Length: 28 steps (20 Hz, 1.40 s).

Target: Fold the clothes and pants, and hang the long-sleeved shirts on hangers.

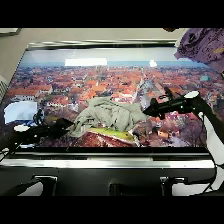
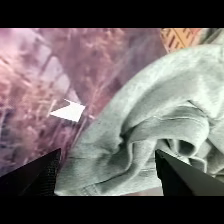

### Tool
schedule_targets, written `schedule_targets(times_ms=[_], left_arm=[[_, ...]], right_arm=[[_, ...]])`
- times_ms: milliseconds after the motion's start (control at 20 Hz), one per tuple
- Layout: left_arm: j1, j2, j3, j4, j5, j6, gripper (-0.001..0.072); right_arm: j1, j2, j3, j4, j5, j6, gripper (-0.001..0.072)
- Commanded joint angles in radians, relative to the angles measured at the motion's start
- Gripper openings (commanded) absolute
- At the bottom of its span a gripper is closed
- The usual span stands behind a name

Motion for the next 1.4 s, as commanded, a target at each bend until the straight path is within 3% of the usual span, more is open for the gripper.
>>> schedule_targets(times_ms=[0,50,150,200,500,650,950,1150,1350], left_arm=[[0.001,-0.05,-0.003,-0.061,-0.053,0.064,0.0642],[-0.001,-0.06,-0.003,-0.061,-0.053,0.064,0.0541],[-0.001,-0.06,-0.001,-0.063,-0.042,0.064,0.0075],[-0.001,-0.059,0.01,-0.062,-0.046,0.067,0.0021],[0.008,0.025,0.358,-0.06,-0.089,0.081,0.0018],[0.029,0.087,0.675,0.066,-0.092,-0.039,0.0018],[0.036,0.237,1.266,0.635,-0.108,-0.364,0.0017],[0.036,0.397,1.349,0.825,-0.118,-0.461,0.0019],[0.036,0.476,1.349,0.849,-0.206,-0.49,0.0019]], right_arm=[[0.001,0.021,0.001,0.0,0.005,0.001,0.0034],[0.001,0.026,0.001,0.0,0.005,0.001,0.0034],[0.001,0.037,0.001,0.001,0.005,0.001,0.0034],[0.001,0.046,0.001,0.004,0.005,0.001,0.0033],[0.0,0.176,0.111,-0.027,-0.034,-0.031,0.0031],[0.0,0.263,0.328,-0.118,-0.076,-0.016,0.0031],[0.0,0.522,0.746,-0.45,-0.206,0.055,0.0031],[0.0,0.739,0.819,-0.72,-0.282,0.162,0.0031],[0.0,0.852,0.819,-0.794,-0.287,0.251,0.0031]])
